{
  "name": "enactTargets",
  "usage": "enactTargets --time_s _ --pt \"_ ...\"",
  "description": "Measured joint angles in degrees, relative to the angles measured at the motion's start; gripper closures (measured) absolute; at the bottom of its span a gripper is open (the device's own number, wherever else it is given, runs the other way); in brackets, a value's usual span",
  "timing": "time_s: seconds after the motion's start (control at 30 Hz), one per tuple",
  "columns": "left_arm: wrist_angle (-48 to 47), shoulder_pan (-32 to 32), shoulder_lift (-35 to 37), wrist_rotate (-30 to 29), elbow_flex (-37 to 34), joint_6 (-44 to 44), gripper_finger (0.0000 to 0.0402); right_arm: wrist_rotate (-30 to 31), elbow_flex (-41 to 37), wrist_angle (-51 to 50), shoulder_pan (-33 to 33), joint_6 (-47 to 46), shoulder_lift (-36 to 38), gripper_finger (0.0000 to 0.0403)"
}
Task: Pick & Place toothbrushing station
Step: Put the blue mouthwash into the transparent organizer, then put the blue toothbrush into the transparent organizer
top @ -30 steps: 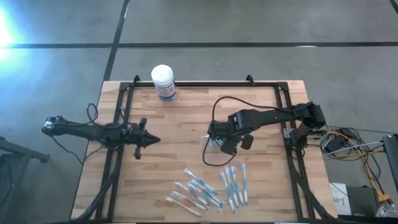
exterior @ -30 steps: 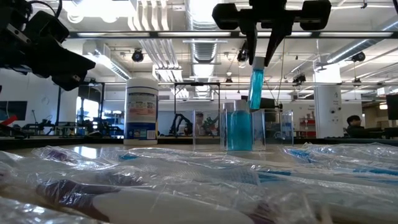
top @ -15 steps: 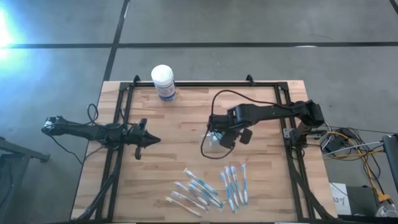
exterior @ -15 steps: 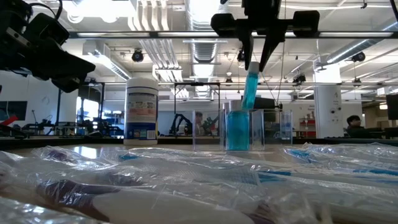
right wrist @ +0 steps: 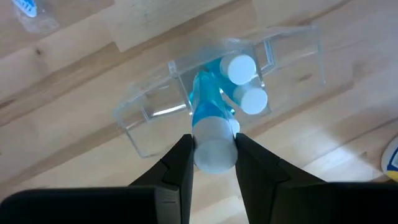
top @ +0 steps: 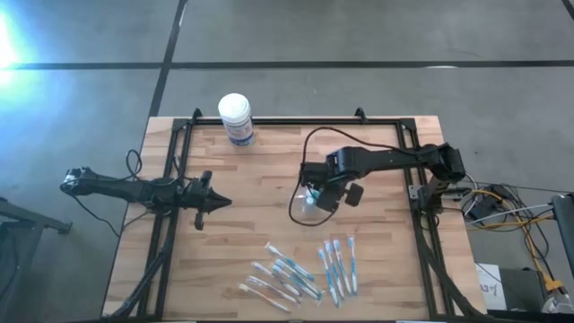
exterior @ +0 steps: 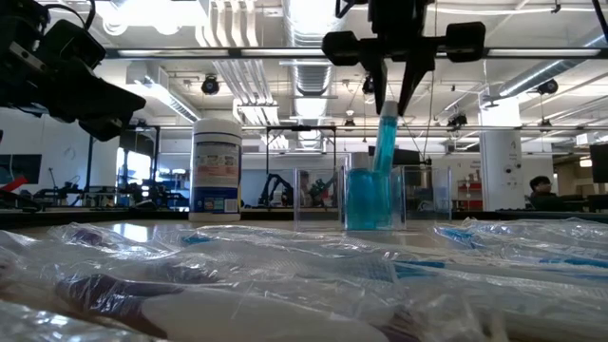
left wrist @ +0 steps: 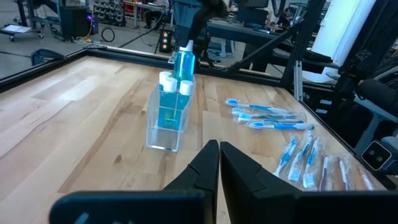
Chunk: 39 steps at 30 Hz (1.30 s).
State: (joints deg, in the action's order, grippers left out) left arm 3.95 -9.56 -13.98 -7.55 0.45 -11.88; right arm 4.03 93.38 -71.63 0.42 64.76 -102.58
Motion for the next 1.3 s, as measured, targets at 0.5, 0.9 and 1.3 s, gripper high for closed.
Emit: enactTargets --time_s 0.5,0.9,1.3 --pt "0.00 0.00 0.01 0.00 -0.07 -0.04 0.0383 -0.07 -0.31 -0.02 -0.81 -1.62 -4.57 0.0315" --pt "-0.04 0.00 0.02 0.00 -0.09 -0.09 0.0383 -0.11 -0.42 0.52 -1.02 -3.87 -5.71 0.0269" --pt "0.15 0.00 0.02 0.00 -0.11 -0.55 0.0383 -0.14 -0.42 -0.80 -1.06 -12.87 -4.24 0.0224"
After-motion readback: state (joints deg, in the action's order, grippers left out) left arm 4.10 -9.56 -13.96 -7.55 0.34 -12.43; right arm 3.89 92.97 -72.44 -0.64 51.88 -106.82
